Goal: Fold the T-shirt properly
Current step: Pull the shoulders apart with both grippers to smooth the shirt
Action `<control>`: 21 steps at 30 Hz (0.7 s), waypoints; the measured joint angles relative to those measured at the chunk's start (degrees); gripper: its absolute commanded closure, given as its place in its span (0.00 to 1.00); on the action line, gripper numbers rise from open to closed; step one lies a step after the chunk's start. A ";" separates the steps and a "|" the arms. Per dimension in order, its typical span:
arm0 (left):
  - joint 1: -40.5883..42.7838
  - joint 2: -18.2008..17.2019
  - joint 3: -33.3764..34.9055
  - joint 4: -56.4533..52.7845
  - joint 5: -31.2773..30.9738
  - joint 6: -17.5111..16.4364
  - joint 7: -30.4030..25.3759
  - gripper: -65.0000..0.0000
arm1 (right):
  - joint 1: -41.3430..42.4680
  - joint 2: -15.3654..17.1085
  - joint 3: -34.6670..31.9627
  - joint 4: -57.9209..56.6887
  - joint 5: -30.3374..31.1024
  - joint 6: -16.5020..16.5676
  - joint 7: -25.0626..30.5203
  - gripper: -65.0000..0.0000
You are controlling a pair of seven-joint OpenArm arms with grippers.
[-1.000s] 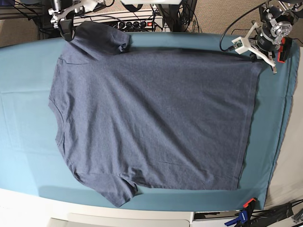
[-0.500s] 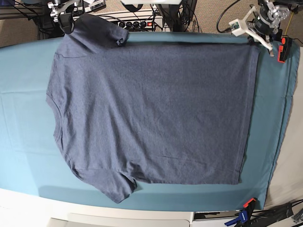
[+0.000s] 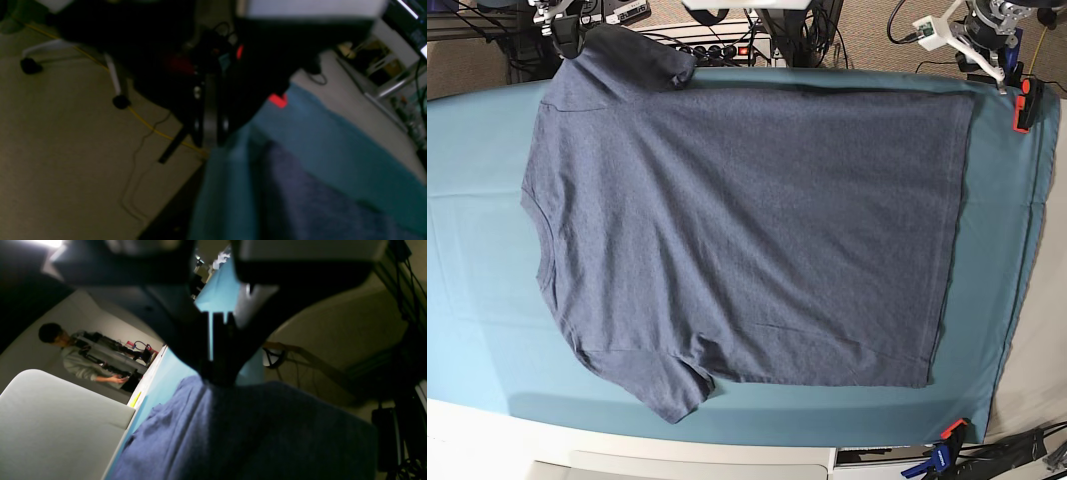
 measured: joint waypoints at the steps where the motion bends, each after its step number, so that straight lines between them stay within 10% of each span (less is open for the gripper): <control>1: 0.00 -0.02 0.00 0.00 0.87 0.20 0.00 1.00 | -0.11 0.00 0.00 0.00 -0.09 0.00 -0.04 1.00; 11: -1.99 0.00 0.07 -0.02 1.84 0.24 -1.84 1.00 | 0.04 0.00 0.00 0.00 -0.24 -1.22 0.35 1.00; 16: -6.19 0.00 -0.09 -0.02 1.95 -2.95 -2.60 0.71 | 0.92 0.00 0.00 0.00 -0.24 -1.22 0.55 1.00; 21: -8.20 0.00 -0.11 -0.02 -1.18 -7.23 -3.02 0.67 | 1.36 -0.02 0.00 0.00 -0.24 -1.22 0.81 1.00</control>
